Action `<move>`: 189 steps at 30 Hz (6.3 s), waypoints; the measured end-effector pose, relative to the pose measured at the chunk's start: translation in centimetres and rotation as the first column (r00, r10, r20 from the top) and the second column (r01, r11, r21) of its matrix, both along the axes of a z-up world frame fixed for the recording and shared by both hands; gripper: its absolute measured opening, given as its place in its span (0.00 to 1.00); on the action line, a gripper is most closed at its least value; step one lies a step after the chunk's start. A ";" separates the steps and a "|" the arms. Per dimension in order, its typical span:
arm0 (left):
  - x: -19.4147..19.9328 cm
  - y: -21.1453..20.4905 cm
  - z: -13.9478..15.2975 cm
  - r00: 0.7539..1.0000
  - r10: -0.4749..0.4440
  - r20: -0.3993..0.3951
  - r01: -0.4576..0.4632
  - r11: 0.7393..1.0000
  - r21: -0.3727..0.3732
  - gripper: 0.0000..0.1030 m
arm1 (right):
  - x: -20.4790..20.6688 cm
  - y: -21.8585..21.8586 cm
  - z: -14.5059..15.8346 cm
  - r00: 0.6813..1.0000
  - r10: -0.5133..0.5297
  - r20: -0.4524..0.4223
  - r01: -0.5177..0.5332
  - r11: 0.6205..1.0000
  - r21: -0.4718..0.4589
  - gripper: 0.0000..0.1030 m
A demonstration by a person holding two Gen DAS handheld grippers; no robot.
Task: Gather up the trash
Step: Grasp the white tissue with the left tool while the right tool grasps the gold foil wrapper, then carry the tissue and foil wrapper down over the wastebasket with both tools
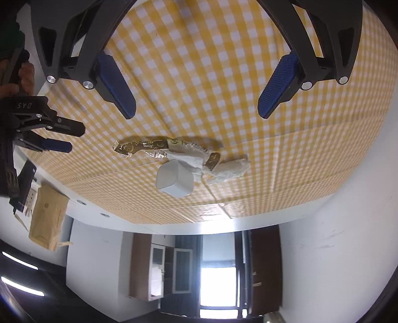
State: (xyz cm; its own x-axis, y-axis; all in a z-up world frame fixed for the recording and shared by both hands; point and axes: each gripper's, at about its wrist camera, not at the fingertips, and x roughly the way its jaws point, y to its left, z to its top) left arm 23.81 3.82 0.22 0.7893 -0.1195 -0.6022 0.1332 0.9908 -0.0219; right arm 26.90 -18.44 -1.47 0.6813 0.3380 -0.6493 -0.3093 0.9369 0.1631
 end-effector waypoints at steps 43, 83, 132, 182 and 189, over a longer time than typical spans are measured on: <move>16.1 -3.9 -4.8 0.970 -0.077 -0.231 0.084 0.996 0.024 0.13 | 6.7 1.2 -2.9 0.977 0.133 -0.164 -0.137 0.991 -0.011 0.05; -6.2 0.7 10.4 0.991 0.009 0.135 -0.005 0.999 -0.033 0.01 | -9.9 1.4 4.8 0.989 0.141 0.036 -0.141 0.990 0.008 0.05; -22.6 0.9 -4.5 0.998 -0.058 0.005 0.058 0.970 -0.237 0.01 | -23.8 2.3 -8.1 0.975 0.175 -0.139 -0.188 0.978 -0.093 0.05; -2.3 4.2 -33.5 0.837 0.188 -0.513 -0.394 0.858 -0.329 0.01 | -4.2 8.6 -35.1 0.804 -0.109 -0.585 -0.031 0.974 -0.225 0.05; 1.3 3.7 -37.4 0.762 0.154 -0.629 -0.393 0.882 -0.260 0.01 | -1.4 8.9 -39.1 0.760 -0.159 -0.630 -0.017 0.965 -0.263 0.05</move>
State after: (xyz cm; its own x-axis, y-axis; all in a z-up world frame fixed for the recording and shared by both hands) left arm 25.15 7.52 -37.18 0.3381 -0.2517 -0.9068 -0.2997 0.8846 -0.3573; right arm 25.49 -9.50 -40.58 0.0898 0.0809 -0.9927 -0.1452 0.9871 0.0674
